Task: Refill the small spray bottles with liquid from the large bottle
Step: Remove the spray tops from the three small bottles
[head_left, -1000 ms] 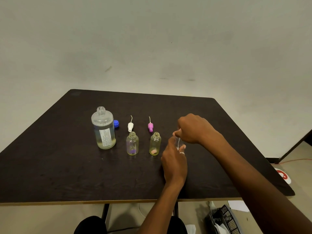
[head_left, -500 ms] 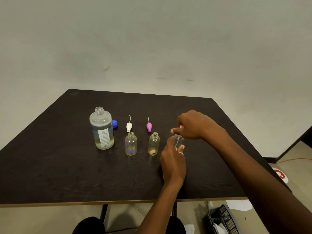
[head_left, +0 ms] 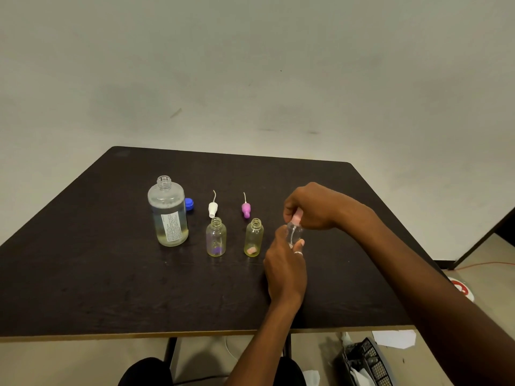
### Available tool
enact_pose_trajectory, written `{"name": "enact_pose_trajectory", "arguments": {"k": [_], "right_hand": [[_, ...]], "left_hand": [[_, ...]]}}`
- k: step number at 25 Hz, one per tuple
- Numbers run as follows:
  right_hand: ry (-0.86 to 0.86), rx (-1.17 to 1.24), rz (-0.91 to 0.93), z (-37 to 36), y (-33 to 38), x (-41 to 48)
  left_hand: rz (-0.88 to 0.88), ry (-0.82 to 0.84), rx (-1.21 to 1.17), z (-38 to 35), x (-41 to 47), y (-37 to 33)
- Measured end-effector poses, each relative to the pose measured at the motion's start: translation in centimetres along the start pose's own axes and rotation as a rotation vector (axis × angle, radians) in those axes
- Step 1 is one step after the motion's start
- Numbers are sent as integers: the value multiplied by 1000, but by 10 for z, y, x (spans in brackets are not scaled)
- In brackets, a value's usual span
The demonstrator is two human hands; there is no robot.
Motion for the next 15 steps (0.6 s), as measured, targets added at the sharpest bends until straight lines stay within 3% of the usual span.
{"name": "enact_pose_trajectory", "arguments": {"k": [7, 15], "right_hand": [[-123, -197, -204, 8, -14, 4], [-51, -204, -182, 32, -7, -1]], "left_hand": [[-2, 4, -19, 2, 0, -3], [-4, -11, -40, 2, 0, -2]]}}
Point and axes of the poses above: each hand's wrist, its own x-axis towards the middle knuckle, its own z-axis out of the back of the hand, y = z × x, the point moved 7 cm from there along x, towards the middle knuckle, and after that the axes turned 3 degrees about -z, right-handed, at the moved point
